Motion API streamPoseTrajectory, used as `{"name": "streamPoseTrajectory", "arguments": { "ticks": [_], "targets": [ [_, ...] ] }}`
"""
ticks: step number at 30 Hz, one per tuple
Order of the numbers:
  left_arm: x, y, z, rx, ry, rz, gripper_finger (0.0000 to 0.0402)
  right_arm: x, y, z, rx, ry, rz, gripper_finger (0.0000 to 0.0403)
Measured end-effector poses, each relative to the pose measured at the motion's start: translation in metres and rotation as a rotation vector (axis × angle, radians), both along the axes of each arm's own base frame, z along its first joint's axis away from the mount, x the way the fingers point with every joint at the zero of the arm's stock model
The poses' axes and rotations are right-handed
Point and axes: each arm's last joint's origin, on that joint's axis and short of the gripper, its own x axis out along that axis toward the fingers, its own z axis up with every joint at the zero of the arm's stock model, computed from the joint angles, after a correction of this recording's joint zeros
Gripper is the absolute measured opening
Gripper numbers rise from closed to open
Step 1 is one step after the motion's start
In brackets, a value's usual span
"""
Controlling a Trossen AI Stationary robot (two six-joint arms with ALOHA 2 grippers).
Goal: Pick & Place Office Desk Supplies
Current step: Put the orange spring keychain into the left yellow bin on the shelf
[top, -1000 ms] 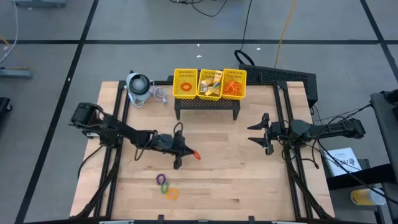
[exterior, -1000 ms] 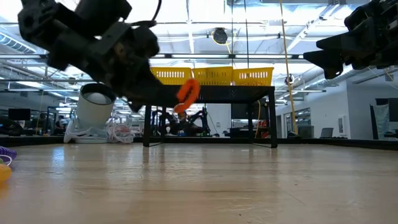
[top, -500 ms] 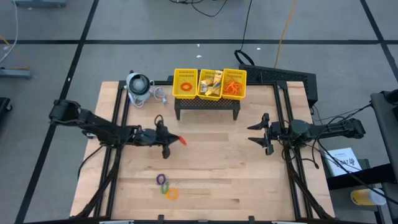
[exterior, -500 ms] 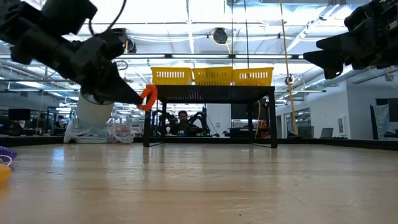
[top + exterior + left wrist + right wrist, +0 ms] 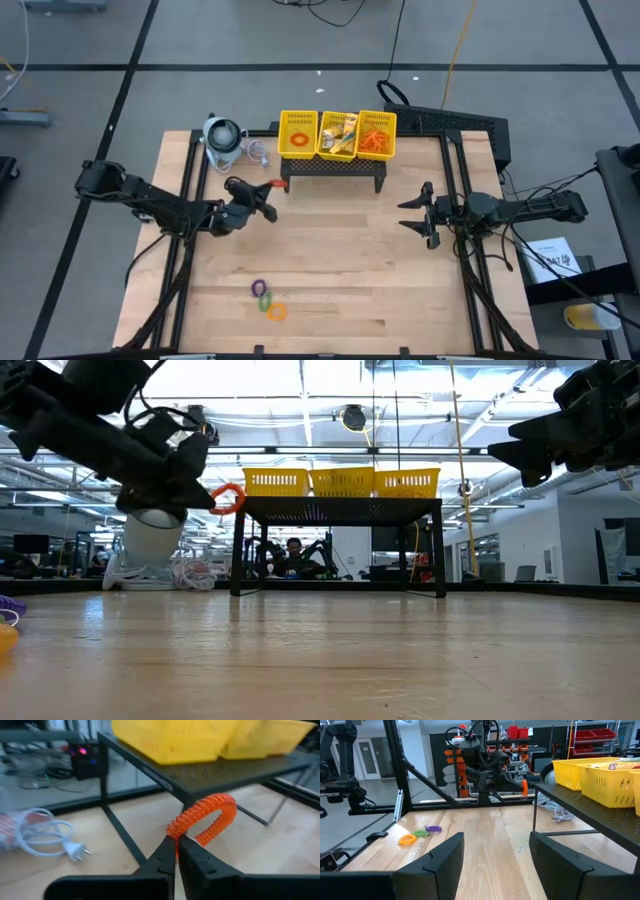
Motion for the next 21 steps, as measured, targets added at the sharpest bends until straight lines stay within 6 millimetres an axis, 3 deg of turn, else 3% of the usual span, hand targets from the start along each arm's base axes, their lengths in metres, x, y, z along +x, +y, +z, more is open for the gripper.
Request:
{"name": "streamPoseTrajectory", "arguments": {
  "ticks": [8,21],
  "targets": [
    [0.016,0.000,0.027,0.129,0.081,0.056,0.0013,0.000,0.000,0.000,0.000,0.000,0.001,0.0215],
    [0.047,0.025,0.104,0.328,0.282,0.125,0.0006,0.000,0.000,0.000,0.000,0.000,0.000,0.0215]
  ]
}}
